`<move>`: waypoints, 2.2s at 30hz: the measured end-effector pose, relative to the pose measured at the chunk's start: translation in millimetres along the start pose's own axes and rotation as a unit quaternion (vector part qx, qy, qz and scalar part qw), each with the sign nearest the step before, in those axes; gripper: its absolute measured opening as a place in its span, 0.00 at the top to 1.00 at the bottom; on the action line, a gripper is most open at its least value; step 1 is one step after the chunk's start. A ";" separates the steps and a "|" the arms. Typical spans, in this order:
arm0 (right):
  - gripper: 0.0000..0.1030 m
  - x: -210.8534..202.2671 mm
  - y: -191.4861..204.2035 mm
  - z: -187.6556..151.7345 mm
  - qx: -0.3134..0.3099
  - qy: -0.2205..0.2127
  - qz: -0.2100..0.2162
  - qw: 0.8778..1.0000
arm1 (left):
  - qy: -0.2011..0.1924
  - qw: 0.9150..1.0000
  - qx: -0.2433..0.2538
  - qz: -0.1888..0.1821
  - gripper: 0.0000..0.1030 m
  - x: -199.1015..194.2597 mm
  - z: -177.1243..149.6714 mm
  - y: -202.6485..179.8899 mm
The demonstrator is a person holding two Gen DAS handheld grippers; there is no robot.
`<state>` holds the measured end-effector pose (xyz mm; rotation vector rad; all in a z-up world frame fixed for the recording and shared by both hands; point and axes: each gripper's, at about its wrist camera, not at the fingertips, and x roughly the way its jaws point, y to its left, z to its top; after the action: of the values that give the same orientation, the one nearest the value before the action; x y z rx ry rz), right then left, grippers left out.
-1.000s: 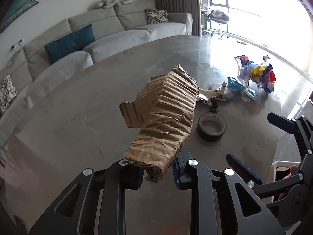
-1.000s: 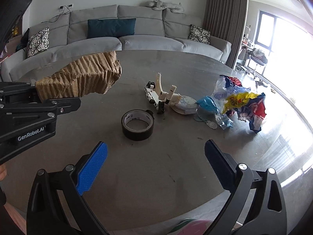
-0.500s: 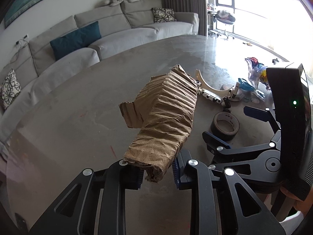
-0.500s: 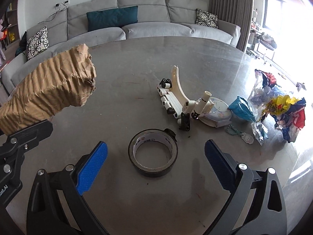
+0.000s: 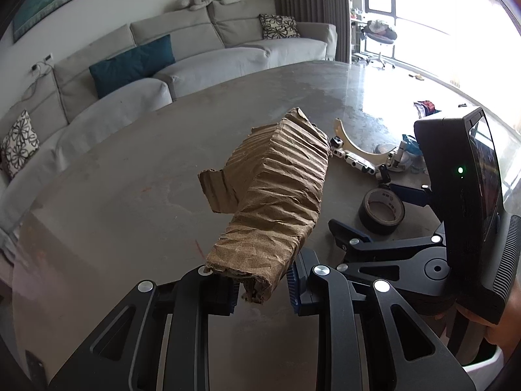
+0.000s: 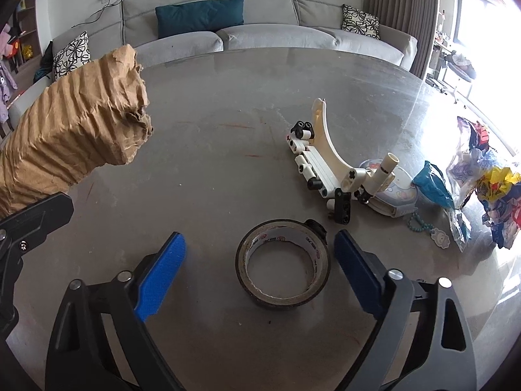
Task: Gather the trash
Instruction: 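Grasp the black tape roll with the right gripper while the left holds the cardboard, then carry the cardboard over the bin and open the left gripper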
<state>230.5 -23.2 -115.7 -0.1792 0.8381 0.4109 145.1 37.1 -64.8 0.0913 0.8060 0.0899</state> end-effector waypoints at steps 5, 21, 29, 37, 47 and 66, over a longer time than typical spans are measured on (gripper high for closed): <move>0.52 -4.5 -3.2 5.5 0.014 -0.001 -0.003 1.000 | 0.000 1.000 -0.003 0.001 0.76 -0.3 0.0 1.7; 0.52 -94.4 -8.6 -39.0 -0.011 -0.061 -0.024 0.998 | -0.003 1.000 0.010 -0.022 0.76 -14.0 -5.2 -20.4; 0.52 -148.9 -45.5 -88.7 0.027 -0.077 -0.064 0.995 | -0.005 0.997 0.046 -0.068 0.76 -37.9 -22.0 -79.7; 0.52 -201.9 -89.9 -151.9 0.064 -0.069 -0.121 0.988 | 0.008 0.987 0.097 -0.127 0.75 -57.0 -53.0 -158.7; 0.52 -252.0 -139.8 -225.7 0.102 -0.055 -0.182 0.976 | 0.031 0.969 0.169 -0.180 0.75 -79.7 -92.2 -259.0; 0.52 -281.3 -169.2 -270.8 0.137 -0.053 -0.204 0.968 | 0.080 0.948 0.237 -0.199 0.66 -81.0 -134.2 -340.4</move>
<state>-51.0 -340.7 -84.0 -0.0691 0.7218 -0.0831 7.7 -303.7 -138.7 0.3772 0.9819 -0.4878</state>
